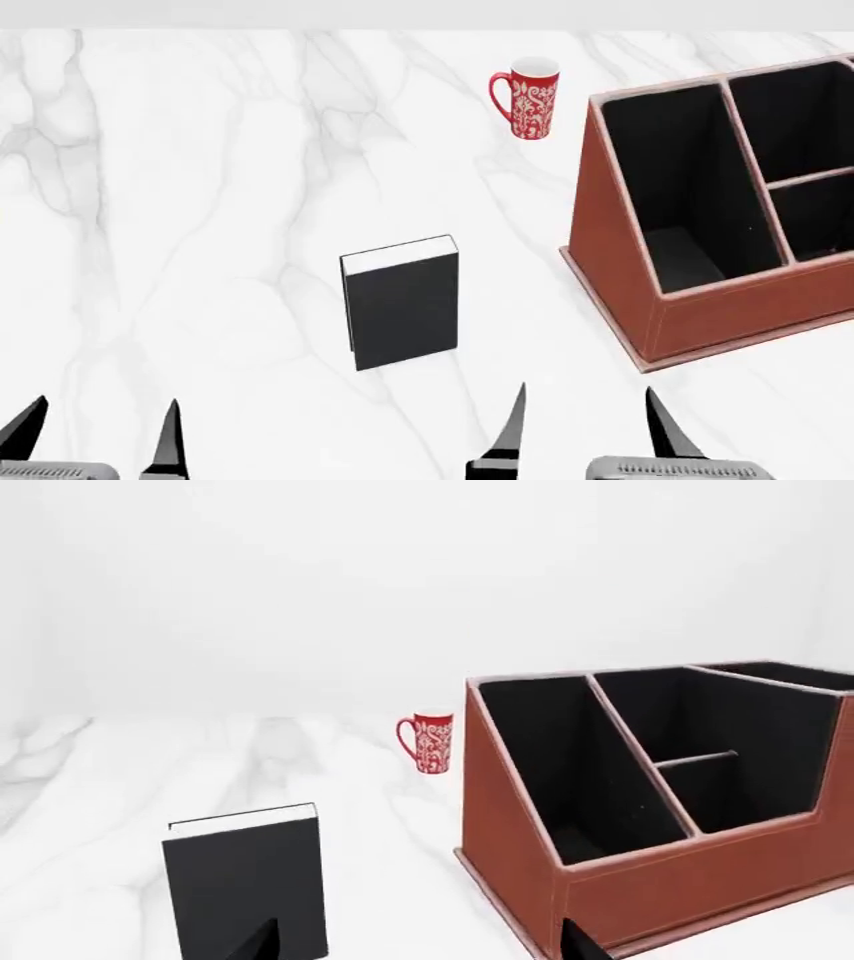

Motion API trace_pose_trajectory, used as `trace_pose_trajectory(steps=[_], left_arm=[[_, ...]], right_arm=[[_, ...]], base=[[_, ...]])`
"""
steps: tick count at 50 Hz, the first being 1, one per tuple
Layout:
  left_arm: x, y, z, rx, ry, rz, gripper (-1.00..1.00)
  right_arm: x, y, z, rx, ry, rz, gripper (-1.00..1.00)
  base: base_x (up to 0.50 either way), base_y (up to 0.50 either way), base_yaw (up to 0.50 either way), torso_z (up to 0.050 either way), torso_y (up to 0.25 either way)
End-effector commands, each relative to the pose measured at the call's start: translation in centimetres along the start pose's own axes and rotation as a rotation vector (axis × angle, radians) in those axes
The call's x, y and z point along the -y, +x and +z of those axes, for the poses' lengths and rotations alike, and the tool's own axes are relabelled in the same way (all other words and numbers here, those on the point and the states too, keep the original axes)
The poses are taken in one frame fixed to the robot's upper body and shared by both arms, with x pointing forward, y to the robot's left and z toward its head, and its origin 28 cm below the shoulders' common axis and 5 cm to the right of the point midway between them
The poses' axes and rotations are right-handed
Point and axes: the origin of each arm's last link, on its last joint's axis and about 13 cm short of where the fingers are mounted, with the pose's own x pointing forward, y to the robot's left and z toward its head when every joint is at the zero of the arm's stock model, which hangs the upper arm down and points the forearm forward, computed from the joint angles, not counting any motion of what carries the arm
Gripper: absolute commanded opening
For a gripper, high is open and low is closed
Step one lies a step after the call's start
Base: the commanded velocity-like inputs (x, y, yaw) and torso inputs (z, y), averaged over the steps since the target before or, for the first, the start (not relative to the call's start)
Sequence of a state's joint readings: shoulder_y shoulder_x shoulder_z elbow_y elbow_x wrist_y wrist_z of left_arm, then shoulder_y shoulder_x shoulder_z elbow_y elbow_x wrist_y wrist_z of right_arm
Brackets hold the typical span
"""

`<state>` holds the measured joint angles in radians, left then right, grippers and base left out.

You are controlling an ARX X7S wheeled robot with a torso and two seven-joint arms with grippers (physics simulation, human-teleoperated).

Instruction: Pick up the book and place it in the left compartment of the caddy.

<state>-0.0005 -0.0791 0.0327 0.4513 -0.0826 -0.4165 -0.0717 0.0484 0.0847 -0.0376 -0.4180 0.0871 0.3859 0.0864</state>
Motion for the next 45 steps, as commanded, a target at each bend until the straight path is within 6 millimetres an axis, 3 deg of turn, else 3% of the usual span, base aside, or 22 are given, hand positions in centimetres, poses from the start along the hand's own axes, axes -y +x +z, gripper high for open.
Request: trace_pose_trajectory(steps=[1, 8, 19, 29, 35, 45], left_arm=[[-0.6, -1.6, 5.0, 0.032, 0.011, -0.001, 1.0], [-1.0, -2.9, 7.5, 0.041, 0.039, -0.01, 1.0], [-1.4, -4.0, 9.4, 0.08, 0.067, -0.019, 1.0], [-1.8, -4.9, 11.0, 0.118, 0.09, -0.003, 1.0], [-1.8, -5.2, 11.4, 0.132, 0.092, -0.004, 1.0], [-1.8, -5.2, 11.4, 0.135, 0.088, -0.001, 1.0]], right_arm=[[0.7, -0.9, 5.3, 0.045, -0.014, 0.005, 1.0], [1.4, -2.0, 8.7, 0.078, -0.012, -0.001, 1.0], [2.0, -3.4, 11.6, 0.093, -0.009, -0.019, 1.0], [2.1, -4.8, 13.3, 0.118, -0.026, -0.013, 1.0], [2.2, -5.7, 14.0, 0.13, 0.056, 0.089, 1.0], [2.2, -6.8, 15.0, 0.166, 0.041, 0.123, 1.0]], base=[[0.0, 0.0, 0.0, 0.0, 0.0], [0.0, 0.0, 0.0, 0.0, 0.0], [0.0, 0.0, 0.0, 0.0, 0.0], [0.0, 0.0, 0.0, 0.0, 0.0], [0.02, 0.0, 0.0, 0.0, 0.0], [0.48, 0.0, 0.0, 0.0, 0.0]])
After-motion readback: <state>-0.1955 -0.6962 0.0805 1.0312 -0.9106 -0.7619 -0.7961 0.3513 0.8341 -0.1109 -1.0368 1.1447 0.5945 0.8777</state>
